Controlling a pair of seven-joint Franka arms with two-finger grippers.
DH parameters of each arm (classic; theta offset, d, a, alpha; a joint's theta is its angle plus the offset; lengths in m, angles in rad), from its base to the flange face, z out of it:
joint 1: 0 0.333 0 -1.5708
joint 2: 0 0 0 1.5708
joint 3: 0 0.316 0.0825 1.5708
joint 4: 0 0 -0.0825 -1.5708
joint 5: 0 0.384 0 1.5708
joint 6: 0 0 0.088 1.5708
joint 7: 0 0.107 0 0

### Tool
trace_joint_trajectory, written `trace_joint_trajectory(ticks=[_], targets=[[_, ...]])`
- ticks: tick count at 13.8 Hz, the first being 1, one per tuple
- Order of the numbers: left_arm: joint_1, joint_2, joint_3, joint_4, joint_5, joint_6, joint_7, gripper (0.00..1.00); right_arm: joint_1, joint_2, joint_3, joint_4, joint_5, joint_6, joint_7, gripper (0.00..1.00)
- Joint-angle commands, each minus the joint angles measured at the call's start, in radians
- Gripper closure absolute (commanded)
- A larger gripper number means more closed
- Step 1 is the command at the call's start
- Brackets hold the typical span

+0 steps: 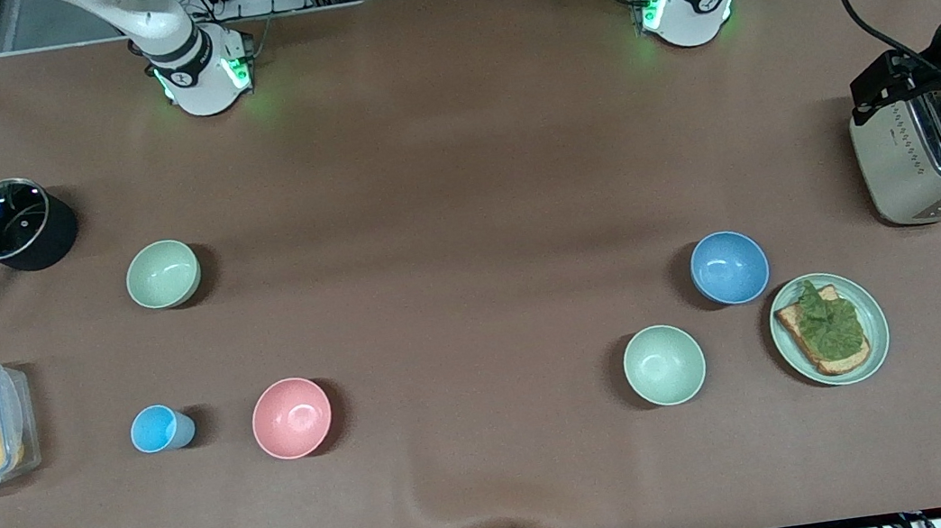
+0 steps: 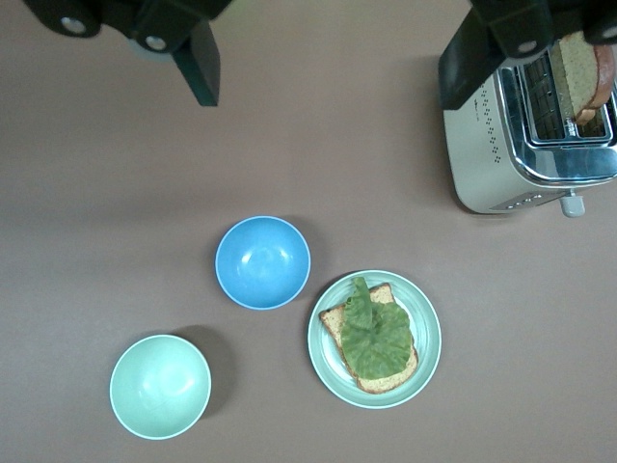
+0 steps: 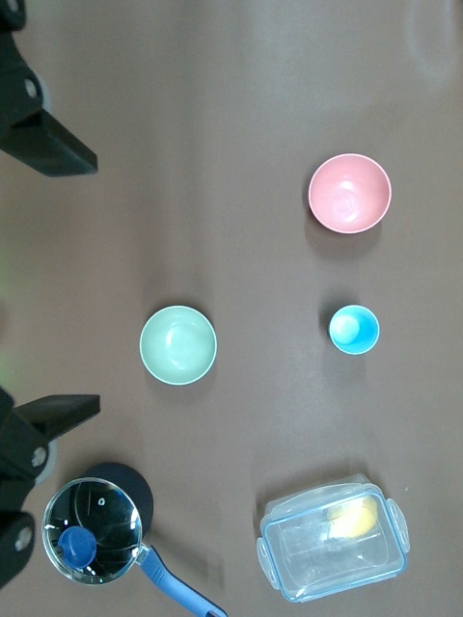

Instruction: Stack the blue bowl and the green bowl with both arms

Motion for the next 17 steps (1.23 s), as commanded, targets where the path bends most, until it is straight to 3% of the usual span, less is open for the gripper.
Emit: trace_joint_trajectory(ticks=[1,11,15,17], targets=[[0.012,0.016,-0.005,0.002,0.003,-0.013,0.013,0.00,-0.011,-0.007,0.013,0.001,-0.013,-0.019,-0.006,0.00],[0.049,0.166,-0.005,-0.002,0.003,0.047,0.021,0.00,-0.010,0.010,0.015,-0.008,-0.013,-0.015,-0.006,0.00],[0.058,0.186,-0.005,-0.114,0.007,0.148,0.021,0.00,-0.022,0.084,0.013,-0.013,-0.013,-0.020,-0.005,0.00],[0.062,0.186,-0.005,-0.217,0.006,0.269,0.021,0.00,-0.028,0.125,0.013,-0.028,-0.023,-0.020,-0.011,0.00]])
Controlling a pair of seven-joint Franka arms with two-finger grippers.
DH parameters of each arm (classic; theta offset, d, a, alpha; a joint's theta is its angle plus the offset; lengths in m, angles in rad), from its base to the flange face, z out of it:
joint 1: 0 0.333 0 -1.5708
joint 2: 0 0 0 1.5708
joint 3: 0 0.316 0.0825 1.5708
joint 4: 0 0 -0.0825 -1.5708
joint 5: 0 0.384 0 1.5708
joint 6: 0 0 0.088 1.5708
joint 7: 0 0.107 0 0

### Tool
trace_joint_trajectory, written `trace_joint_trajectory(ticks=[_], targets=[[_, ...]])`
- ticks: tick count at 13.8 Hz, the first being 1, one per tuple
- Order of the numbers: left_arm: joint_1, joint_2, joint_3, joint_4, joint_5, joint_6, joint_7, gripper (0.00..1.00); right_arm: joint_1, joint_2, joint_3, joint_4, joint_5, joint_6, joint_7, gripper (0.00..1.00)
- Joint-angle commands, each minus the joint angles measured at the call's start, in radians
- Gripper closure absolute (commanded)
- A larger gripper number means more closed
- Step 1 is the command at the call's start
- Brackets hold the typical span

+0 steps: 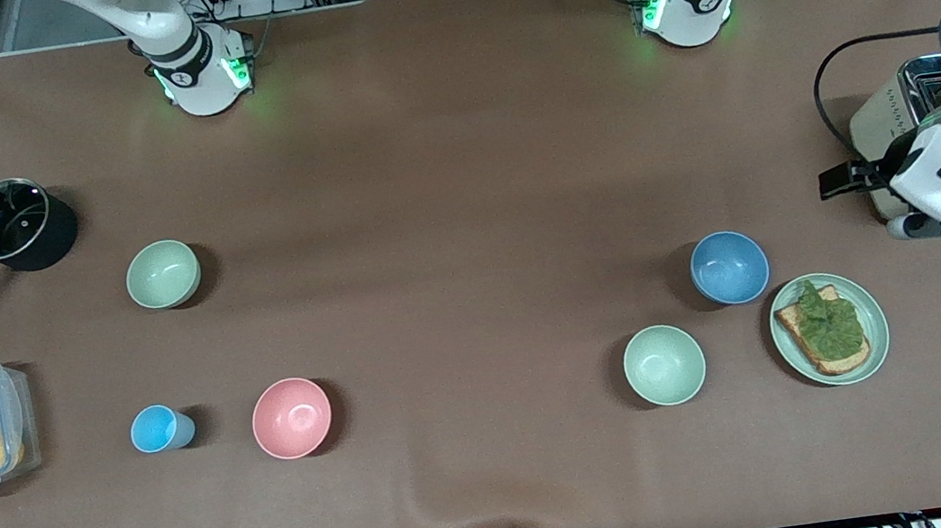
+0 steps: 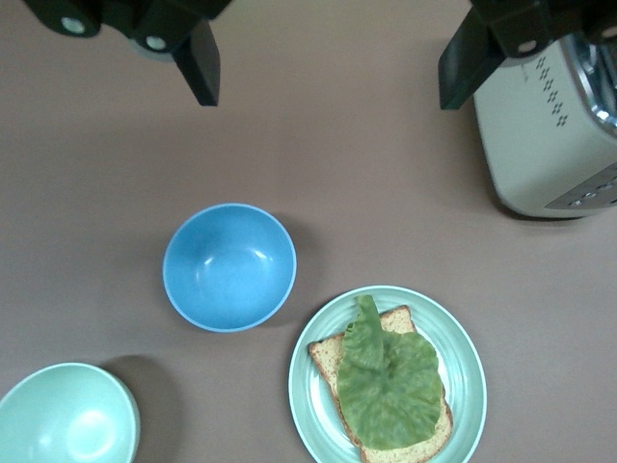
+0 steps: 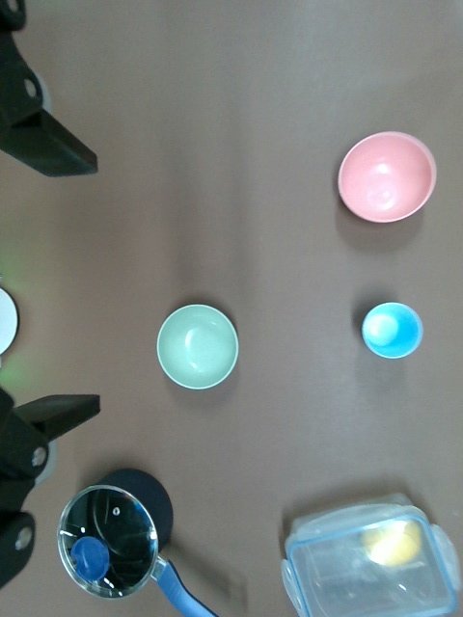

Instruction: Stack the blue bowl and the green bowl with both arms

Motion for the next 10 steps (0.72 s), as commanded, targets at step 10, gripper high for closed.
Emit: trace_joint_trajectory(ticks=[10], targets=[[0.019,0.194,-0.008,-0.211,0.006,0.420,0.017,0.00,-0.117,0.087,0.014,-0.273,-0.030,0.219,-0.087,0.00]])
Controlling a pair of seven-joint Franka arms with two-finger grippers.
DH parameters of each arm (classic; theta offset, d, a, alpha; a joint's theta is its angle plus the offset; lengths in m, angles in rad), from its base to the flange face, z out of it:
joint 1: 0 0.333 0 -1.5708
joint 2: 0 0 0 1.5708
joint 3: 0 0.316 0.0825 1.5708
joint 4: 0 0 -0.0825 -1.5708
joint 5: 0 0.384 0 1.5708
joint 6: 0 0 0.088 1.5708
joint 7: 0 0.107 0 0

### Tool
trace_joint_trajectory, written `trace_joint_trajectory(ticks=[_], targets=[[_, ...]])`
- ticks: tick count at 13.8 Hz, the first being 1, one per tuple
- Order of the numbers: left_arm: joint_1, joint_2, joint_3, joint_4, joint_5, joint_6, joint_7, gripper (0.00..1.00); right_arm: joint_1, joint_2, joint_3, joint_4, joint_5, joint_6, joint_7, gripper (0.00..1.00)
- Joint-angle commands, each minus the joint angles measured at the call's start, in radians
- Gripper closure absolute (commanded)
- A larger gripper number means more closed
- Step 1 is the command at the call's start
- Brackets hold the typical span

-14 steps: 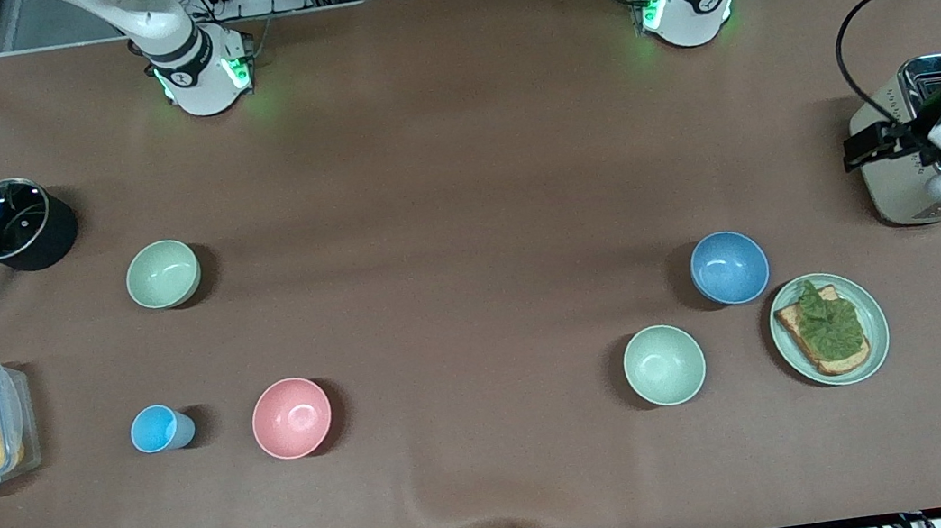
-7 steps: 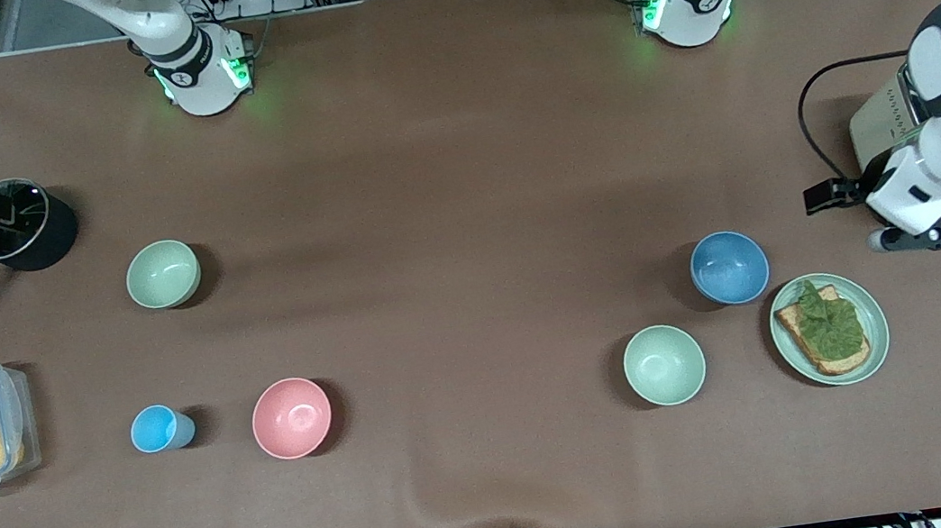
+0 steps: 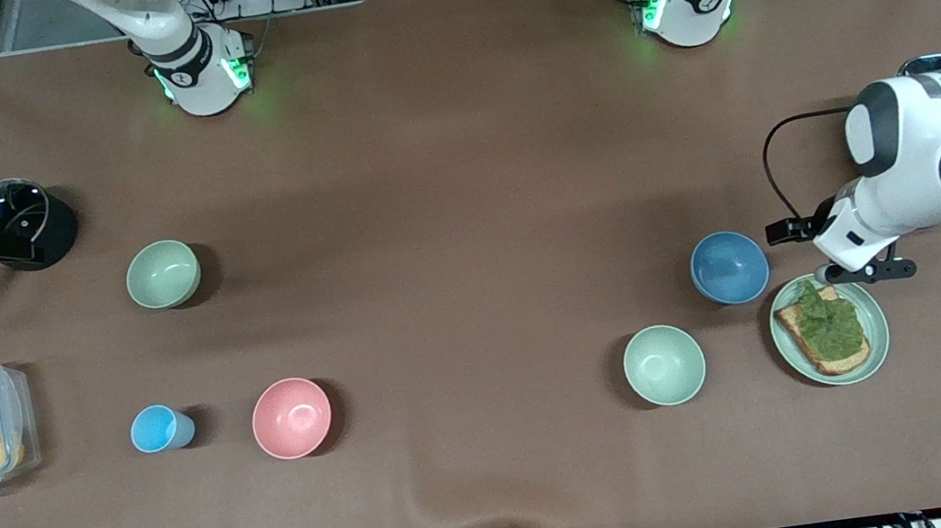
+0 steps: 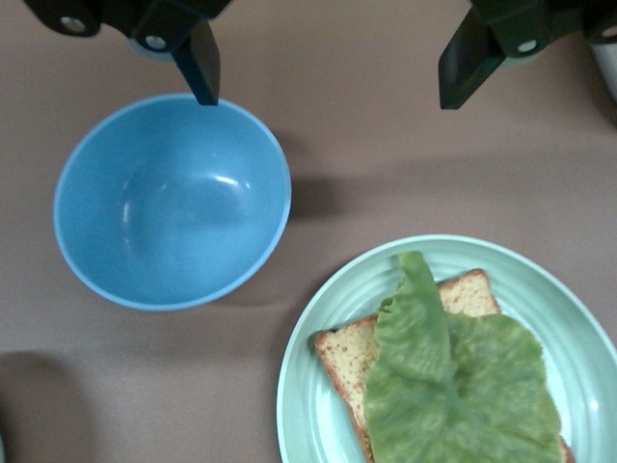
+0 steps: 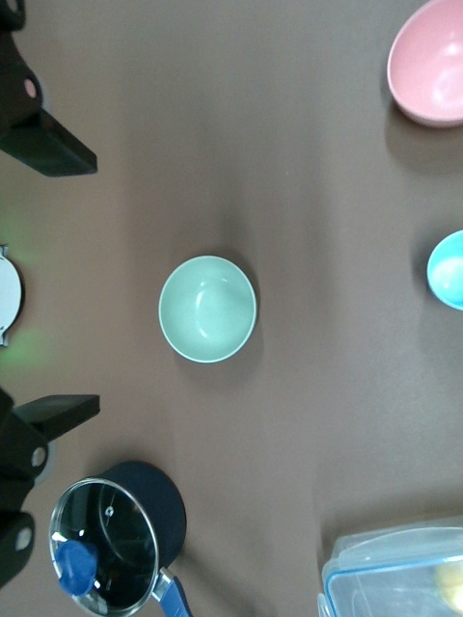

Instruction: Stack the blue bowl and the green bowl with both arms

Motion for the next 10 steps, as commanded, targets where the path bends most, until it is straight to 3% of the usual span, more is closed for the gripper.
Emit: trace_joint_trajectory(ticks=[1,6,10], targets=[[0.005,0.043,-0.008,0.007,0.006,0.044,0.010,0.00,-0.039,-0.028,0.016,-0.155,-0.003,0.141,-0.013,0.00],[0.002,0.131,-0.012,0.016,0.001,0.120,0.007,0.00,-0.090,-0.037,0.016,-0.342,0.019,0.316,-0.145,0.00],[-0.010,0.146,-0.017,0.016,0.003,0.144,-0.037,0.00,-0.134,-0.037,0.016,-0.445,0.042,0.421,-0.201,0.00]])
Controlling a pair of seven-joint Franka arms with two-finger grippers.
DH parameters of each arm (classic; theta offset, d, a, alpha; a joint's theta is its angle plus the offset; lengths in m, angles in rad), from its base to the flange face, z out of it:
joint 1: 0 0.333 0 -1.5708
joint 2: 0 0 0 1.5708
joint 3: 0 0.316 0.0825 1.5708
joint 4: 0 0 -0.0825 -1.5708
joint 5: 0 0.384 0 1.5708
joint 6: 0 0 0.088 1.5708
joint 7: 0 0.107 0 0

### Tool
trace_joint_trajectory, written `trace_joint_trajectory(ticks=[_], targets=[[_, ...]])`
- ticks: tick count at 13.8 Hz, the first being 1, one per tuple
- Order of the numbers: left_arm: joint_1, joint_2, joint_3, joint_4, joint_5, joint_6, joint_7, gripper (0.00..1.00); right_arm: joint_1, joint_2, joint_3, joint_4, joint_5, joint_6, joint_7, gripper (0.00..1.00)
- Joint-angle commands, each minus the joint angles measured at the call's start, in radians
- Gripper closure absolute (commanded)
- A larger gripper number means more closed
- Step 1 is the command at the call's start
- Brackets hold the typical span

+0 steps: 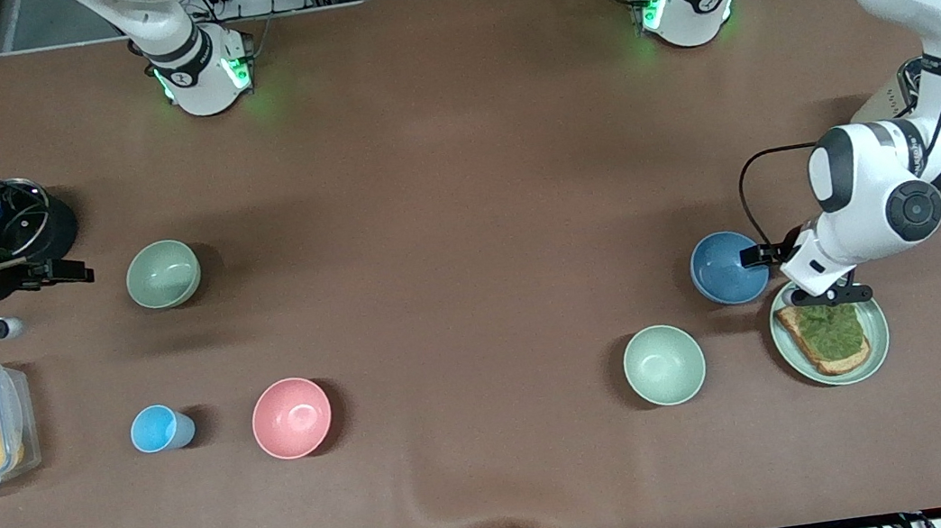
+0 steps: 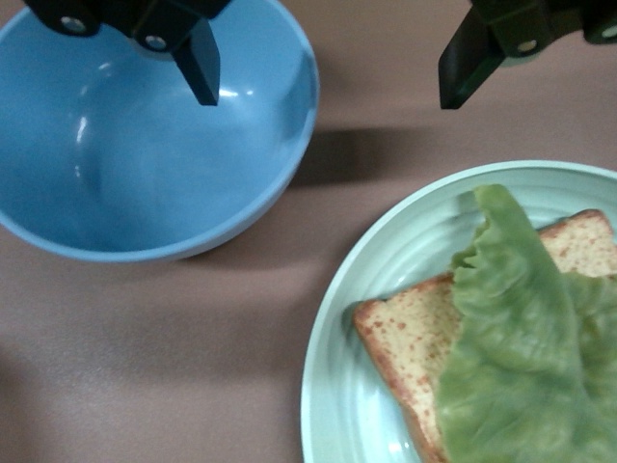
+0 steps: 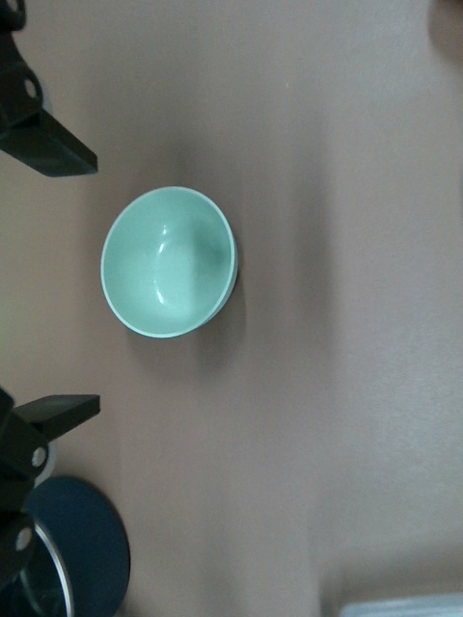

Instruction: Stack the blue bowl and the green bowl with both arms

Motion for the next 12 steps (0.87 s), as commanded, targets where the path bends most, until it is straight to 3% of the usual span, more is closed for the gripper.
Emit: trace_joint_trajectory(ticks=[1,3,5,9,10,11,12], targets=[[-0.004,0.008,-0.004,0.012,0.003,0.005,-0.024,0.00,-0.055,-0.036,0.016,-0.084,0.033,0.052,-0.065,0.00],[-0.010,0.008,-0.004,0.014,0.003,0.006,-0.024,0.00,-0.064,-0.043,0.017,-0.153,0.077,0.111,-0.066,0.00],[-0.010,0.015,-0.004,0.014,0.003,0.014,-0.024,0.00,-0.058,-0.072,0.017,-0.268,0.083,0.290,-0.127,0.00],[-0.018,0.029,-0.004,0.014,0.003,0.020,-0.024,0.00,-0.059,-0.036,0.019,-0.357,0.090,0.470,-0.149,0.02],[-0.020,0.029,-0.004,0.014,0.003,0.021,-0.024,0.11,-0.059,-0.024,0.019,-0.363,0.091,0.484,-0.149,0.06],[-0.020,0.029,-0.004,0.012,0.003,0.023,-0.024,0.35,-0.065,-0.010,0.019,-0.371,0.091,0.501,-0.150,0.08],[-0.023,0.029,-0.004,0.012,0.003,0.023,-0.024,0.71,-0.068,0.001,0.019,-0.381,0.096,0.527,-0.151,0.09]])
